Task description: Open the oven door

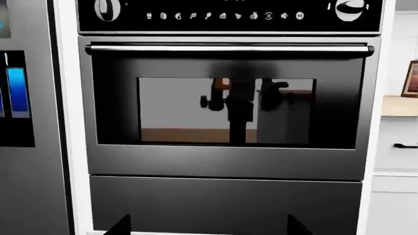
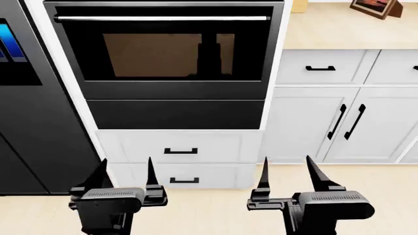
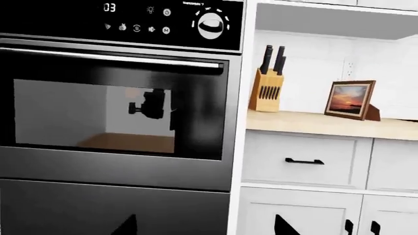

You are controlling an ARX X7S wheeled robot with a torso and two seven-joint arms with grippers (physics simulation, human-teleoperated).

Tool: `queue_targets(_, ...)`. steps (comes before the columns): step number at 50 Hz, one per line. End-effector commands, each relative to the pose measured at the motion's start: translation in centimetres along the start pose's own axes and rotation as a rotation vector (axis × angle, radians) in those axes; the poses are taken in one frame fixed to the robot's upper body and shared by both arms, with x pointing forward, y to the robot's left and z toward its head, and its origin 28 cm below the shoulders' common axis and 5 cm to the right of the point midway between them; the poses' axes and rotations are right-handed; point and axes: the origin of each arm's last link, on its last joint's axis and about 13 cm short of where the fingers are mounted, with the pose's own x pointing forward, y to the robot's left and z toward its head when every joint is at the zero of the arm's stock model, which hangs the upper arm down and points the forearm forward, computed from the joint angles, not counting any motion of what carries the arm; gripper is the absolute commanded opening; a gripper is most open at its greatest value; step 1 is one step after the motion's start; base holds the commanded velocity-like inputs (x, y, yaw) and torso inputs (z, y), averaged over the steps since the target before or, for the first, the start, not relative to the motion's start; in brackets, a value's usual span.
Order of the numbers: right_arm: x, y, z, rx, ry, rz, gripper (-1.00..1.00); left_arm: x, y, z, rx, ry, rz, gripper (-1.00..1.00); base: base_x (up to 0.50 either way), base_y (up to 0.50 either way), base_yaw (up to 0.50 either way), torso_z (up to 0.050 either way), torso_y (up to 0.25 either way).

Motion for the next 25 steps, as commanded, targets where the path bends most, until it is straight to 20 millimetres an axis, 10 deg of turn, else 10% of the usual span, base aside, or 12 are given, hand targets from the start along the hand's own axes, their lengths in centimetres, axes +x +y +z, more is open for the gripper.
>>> queue_targets(1,-0.5,-0.5,3.0,-0.024,-0.137,-0.010,1.00,-0.2,0.2,3.0,0.001,-0.140,0.016,1.00,0.00,0.00,0.00,0.000,0.000)
queue_targets(25,-2.2,-0.6,7.9,-0.095,-0.499,-0.039,1.00,-1.3,0.6,7.3,-0.001,-0.473,0.052,1.00,0.00,0.00,0.00,0.000,0.000)
